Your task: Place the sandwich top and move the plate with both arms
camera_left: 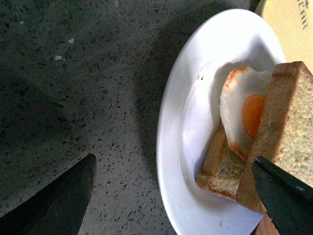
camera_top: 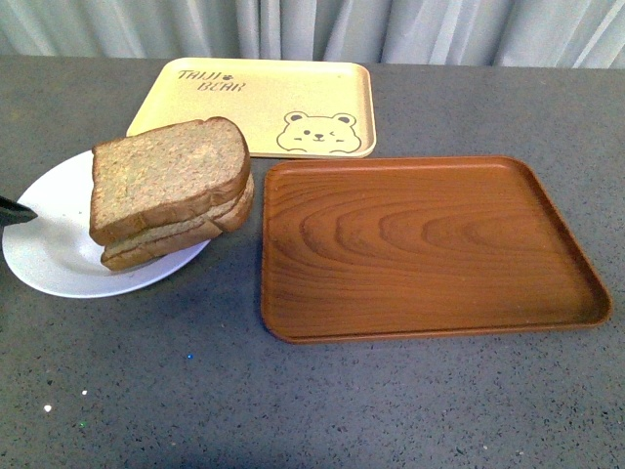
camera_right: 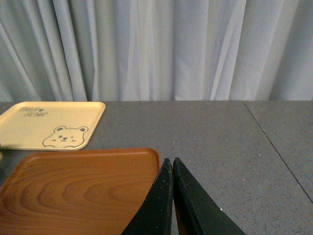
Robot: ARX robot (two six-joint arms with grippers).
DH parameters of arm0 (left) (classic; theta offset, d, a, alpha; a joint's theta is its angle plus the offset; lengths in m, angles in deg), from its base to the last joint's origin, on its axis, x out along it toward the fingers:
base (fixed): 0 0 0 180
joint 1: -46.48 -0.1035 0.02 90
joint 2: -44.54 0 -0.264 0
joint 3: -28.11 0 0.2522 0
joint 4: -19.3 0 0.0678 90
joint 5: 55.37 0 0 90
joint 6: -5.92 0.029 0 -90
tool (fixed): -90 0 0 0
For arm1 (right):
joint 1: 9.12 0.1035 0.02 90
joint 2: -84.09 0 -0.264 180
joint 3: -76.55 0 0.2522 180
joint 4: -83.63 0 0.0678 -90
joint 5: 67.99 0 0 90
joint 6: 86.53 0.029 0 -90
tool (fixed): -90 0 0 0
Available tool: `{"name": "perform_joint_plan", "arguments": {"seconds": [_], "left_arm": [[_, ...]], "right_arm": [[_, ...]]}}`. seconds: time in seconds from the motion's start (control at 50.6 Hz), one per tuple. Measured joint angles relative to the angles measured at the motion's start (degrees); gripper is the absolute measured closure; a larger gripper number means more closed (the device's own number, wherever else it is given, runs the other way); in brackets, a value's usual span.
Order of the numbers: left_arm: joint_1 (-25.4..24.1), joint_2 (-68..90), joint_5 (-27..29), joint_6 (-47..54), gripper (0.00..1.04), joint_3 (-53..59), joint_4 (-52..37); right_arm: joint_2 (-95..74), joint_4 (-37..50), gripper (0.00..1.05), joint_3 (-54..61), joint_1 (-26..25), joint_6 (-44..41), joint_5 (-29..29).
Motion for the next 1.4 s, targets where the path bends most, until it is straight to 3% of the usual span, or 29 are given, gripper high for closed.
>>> {"name": "perform_joint_plan", "arguments": {"seconds": [0.197,0.316,0.711,0.829,0.908,1.027,1.224,1.343,1.402], "left_arm": [[0.87,5.81,1.25,-4.63,0.09,-2.95,-3.1],[0.92,7.96,1.6,-8.83,0.09,-4.74,-5.29],[0.94,10.34,1.11,-14.47,0.09,-6.71,-7.19],[0.92,11.13,0.85,-14.58,0.31,-6.45,-7.58],[0.96,11.41,-0.31,-15.32,0.49,-5.55,-8.13],[1.05,11.56,-1.36,-16.06,0.67,-4.33,-8.83],[0.66,10.62,-4.74,-17.18,1.02,-2.23,-11.5],[0.24,8.9,-5.97,-17.35,1.02,-1.09,-13.0],[-0.31,8.0,-6.62,-17.62,1.02,0.2,-13.59]], "right_arm": [[2.95,-2.95,1.03,0.0,0.0,0.0,0.0],[11.17,-11.93,1.03,-0.02,0.0,0.0,-0.04],[12.13,-12.41,1.03,-0.02,0.0,0.0,-0.04],[12.15,-12.41,1.03,-0.02,0.0,-0.02,-0.04],[12.15,-12.41,0.88,-0.02,0.0,-0.04,-0.04],[12.15,-12.41,0.71,-0.02,0.0,-0.07,-0.04],[12.15,-12.41,0.29,-0.02,0.0,-0.07,-0.04],[12.15,-12.41,0.09,-0.02,0.0,-0.04,-0.04],[12.15,-12.41,0.09,-0.02,0.0,-0.04,-0.04]]}}
